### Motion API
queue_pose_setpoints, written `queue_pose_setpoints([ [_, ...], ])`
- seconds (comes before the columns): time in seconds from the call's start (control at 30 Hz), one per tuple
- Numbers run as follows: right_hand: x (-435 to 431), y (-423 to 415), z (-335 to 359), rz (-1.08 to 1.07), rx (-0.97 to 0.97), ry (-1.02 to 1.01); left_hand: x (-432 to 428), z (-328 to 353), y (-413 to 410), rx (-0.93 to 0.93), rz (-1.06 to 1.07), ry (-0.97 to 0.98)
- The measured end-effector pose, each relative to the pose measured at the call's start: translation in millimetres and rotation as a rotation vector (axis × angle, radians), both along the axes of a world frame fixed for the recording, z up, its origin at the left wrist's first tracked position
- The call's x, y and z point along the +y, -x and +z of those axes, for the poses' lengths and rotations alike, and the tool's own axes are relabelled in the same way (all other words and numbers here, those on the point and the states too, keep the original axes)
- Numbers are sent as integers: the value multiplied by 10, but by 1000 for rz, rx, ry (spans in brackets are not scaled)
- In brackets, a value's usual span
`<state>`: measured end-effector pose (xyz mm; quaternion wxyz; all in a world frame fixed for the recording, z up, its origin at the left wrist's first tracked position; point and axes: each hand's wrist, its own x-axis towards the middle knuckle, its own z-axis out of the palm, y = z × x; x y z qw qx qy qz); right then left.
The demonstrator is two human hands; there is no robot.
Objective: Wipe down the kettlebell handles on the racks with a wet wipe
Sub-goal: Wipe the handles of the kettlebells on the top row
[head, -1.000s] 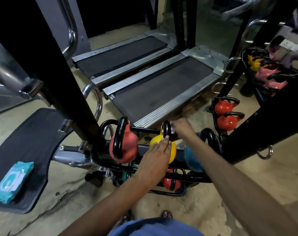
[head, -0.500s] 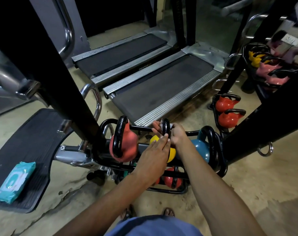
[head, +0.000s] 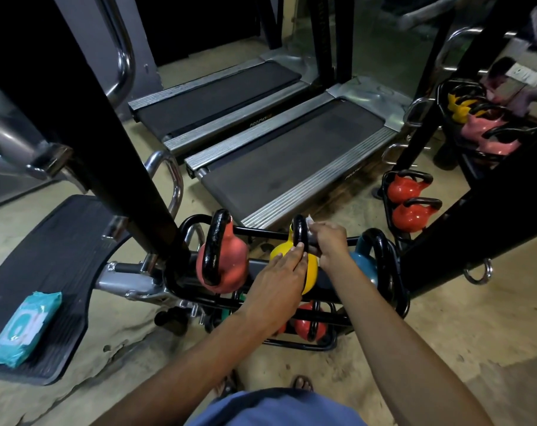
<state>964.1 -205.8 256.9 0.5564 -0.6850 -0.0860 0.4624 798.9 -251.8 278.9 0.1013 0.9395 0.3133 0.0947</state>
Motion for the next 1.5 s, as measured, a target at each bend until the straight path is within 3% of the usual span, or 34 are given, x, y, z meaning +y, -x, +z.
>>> queue_pose_setpoints([
  [0.1,27,-71,-80,-55,32,62,-3,4,5,6,5,-11],
  [0.27,92,-97,-208,-50,313,63,-1,19,26,-4,-8,-12],
  [0.33,71,-70,-80,-60,286,31,12,13,27,-6,-7,-9],
  [0.4,8,2,37,-22,-23,-5,18,22,24,0,-13,-2],
  [0.5,-159,146,88,184,-735,-98,16,35,21,16,-19,-7],
  [0.63,-114,78,84,405,-1300,-80,-2,49,4,31,-11,-34],
  [0.87,93,-92,270,915,-1765,-18,-4,93,-1,21,-7,-39],
  [0.97,108,-124,285,1050,-1808,-44,-9,103,6,8,-12,-40],
  [1.03,39,-146,252,863,-1667,-113,-7,89,12,23,0,-41],
  [1.13,-171,-64,59,400,-1159,-166,-8,61,1,42,-2,-41],
  [1.2,-288,68,-88,197,-586,-91,-25,67,-5,51,6,-34],
  [1.3,-289,214,-43,23,478,-109,-30,75,-7,60,29,-40],
  [1.33,-255,212,-14,20,680,-145,-32,83,-10,60,24,-41],
  [1.4,-199,182,45,33,801,-188,-32,81,-11,66,4,-50],
  [1.5,-224,113,17,-18,656,-163,-29,75,4,75,9,-52],
])
